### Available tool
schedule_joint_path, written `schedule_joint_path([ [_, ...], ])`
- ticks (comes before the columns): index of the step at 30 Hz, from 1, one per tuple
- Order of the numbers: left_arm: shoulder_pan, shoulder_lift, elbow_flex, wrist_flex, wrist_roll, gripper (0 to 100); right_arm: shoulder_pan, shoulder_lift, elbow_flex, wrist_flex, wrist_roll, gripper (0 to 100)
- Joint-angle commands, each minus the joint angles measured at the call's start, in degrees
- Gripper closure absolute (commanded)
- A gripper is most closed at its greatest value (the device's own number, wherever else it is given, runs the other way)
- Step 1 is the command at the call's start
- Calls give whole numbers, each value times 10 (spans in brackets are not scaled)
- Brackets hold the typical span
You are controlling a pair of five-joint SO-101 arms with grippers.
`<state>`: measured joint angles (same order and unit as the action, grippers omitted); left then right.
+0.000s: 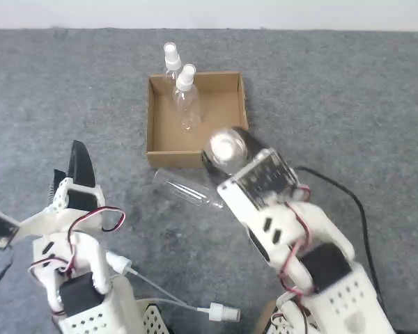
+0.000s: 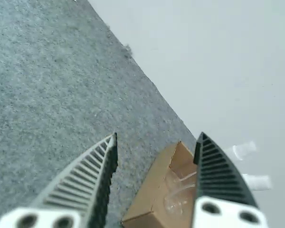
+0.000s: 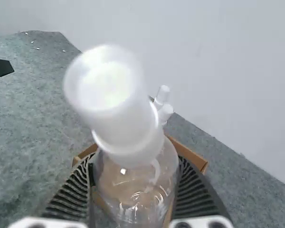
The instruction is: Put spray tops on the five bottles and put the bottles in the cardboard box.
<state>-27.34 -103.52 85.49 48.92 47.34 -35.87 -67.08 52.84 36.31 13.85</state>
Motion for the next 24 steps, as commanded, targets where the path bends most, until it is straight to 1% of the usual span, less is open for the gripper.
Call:
schedule_joint_path([
  [1, -3, -11, -7, -17, 5, 754, 8, 95, -63, -70, 8, 992],
  [5, -4, -11, -7, -16, 5, 754, 35, 185, -95, -132, 4, 992],
  [8, -4, -11, -7, -15, 4, 754, 54, 251, -128, -154, 4, 992],
  [19, -4, -10, -1, -17, 3, 752, 81, 447, -276, -161, 0, 991],
  [24, -4, -10, 0, -17, 3, 751, 109, 526, -355, -161, -75, 991],
])
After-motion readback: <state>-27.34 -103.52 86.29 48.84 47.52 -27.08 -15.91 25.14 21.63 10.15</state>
